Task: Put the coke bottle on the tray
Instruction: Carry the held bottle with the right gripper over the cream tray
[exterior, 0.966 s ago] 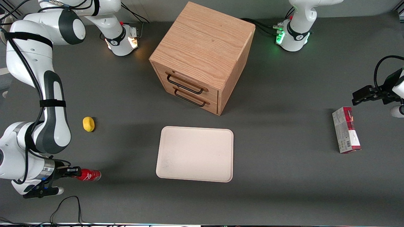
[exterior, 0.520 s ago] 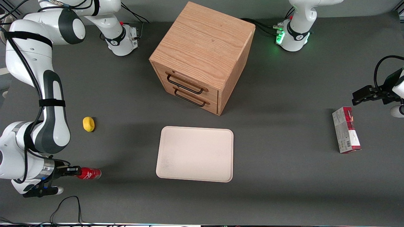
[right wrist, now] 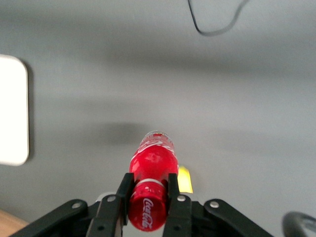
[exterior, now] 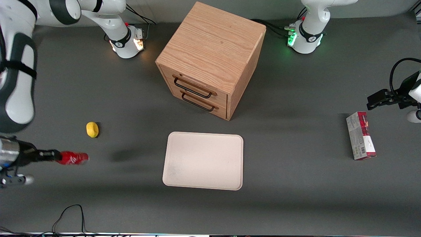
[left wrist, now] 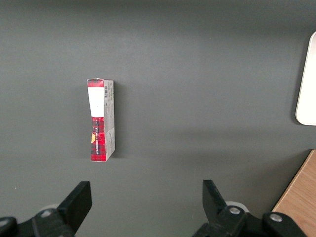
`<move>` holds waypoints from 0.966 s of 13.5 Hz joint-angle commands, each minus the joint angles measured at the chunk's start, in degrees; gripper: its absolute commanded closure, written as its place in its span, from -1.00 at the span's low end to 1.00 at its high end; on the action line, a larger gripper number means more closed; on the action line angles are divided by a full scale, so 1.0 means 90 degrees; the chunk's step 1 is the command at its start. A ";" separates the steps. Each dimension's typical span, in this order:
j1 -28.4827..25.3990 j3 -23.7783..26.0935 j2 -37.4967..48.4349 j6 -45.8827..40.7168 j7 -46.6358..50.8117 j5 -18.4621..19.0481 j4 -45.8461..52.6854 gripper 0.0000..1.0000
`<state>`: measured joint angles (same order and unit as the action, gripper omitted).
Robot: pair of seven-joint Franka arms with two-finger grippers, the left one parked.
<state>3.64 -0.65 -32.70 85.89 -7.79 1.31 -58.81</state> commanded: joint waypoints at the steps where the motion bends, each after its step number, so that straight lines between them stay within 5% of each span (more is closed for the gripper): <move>1: -0.0063 -0.0025 0.2102 0.0404 -0.0081 0.0206 -0.2489 1.00; 5: -0.0063 -0.0025 0.4276 0.1559 -0.0101 0.0216 -0.5367 1.00; 9: -0.0141 0.0053 0.4016 0.1530 0.0171 0.0197 -0.5068 1.00; 13: -0.0930 0.0053 0.2759 0.1112 0.1331 0.0177 -0.3578 1.00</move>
<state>-0.98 -0.07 -0.27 99.31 -1.61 2.29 -101.44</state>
